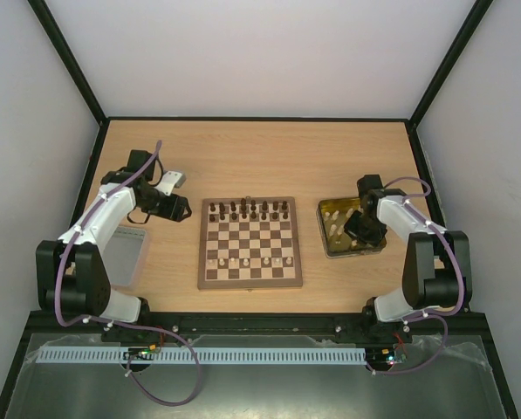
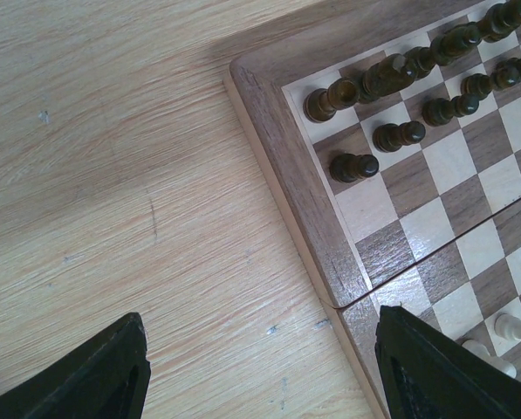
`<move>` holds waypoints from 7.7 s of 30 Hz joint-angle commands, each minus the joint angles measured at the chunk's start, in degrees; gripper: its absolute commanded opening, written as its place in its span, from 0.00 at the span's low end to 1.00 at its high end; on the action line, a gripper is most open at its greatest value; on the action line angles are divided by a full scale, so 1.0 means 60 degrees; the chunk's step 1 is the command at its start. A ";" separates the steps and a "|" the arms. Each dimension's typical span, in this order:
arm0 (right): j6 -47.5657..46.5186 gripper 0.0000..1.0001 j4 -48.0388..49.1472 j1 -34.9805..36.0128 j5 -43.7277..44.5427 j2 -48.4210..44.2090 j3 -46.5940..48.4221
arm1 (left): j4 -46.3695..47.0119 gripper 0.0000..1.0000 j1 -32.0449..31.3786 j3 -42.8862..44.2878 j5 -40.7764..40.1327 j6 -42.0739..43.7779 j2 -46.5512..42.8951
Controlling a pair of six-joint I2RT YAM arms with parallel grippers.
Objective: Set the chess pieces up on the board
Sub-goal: Pick up the chess piece from the storage box, then place the chess piece on the chessboard, then pick up the chess piece from the storage box.
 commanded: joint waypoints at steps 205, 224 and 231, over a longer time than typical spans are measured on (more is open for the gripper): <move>0.0209 0.29 -0.0239 0.2104 0.0548 -0.0283 0.1544 | -0.2404 0.73 -0.0174 0.2112 -0.0237 0.0412 0.0128; -0.0110 0.29 0.0640 0.1525 -0.0254 0.0554 0.1428 | -0.2503 0.73 0.0033 0.1882 -0.0709 0.0455 0.0195; -0.0142 0.29 0.0435 0.1524 -0.0034 0.0627 0.1909 | -0.2554 0.73 0.0031 0.1842 -0.0739 0.0532 0.0206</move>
